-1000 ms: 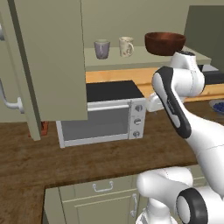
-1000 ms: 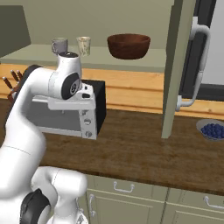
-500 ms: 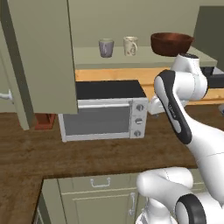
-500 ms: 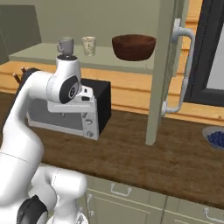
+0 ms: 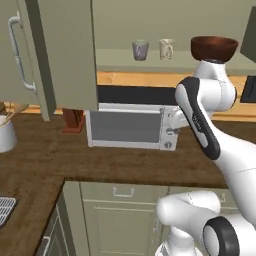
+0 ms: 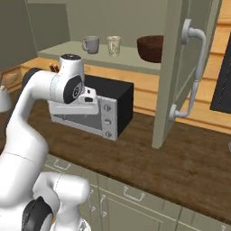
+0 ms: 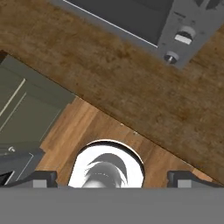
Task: Gather all objects into one cabinet and sort the glasses and bowls to opposite sides.
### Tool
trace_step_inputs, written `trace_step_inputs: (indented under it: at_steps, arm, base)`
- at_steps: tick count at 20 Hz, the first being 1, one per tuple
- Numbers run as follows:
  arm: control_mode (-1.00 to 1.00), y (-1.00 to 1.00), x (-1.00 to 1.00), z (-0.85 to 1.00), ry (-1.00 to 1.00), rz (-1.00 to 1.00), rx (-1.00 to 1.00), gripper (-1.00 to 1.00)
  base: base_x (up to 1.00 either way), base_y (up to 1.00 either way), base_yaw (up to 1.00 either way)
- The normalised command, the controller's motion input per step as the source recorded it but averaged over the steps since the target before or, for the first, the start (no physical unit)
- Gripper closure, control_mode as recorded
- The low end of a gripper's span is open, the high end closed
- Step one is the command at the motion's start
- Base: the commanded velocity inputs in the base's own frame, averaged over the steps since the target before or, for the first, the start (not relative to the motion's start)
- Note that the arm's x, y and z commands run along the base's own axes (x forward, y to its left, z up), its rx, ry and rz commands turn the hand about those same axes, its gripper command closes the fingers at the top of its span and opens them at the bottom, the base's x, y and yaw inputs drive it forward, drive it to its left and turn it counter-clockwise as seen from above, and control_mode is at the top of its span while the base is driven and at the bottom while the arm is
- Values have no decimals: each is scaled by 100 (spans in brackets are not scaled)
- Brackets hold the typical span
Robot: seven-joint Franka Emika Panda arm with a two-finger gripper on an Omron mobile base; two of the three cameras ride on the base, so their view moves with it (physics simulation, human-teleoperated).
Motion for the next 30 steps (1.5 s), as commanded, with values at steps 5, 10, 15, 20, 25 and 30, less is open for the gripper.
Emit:
trace_step_inputs:
  at_steps: [5, 10, 15, 20, 25, 30]
  arm:
    - [100, 0, 0, 0, 0, 0, 0, -100]
    - [100, 0, 0, 0, 0, 0, 0, -100]
    - [100, 0, 0, 0, 0, 0, 0, -100]
    - [100, 0, 0, 0, 0, 0, 0, -100]
    - [100, 0, 0, 0, 0, 0, 0, -100]
    - [100, 0, 0, 0, 0, 0, 0, -100]
  base:
    - [-100, 15, 13]
    - [-56, 9, 5]
    - [-1, -27, 71]
    - [-1, -4, 74]
    - [-25, 37, 5]
    - [-99, 96, 19]
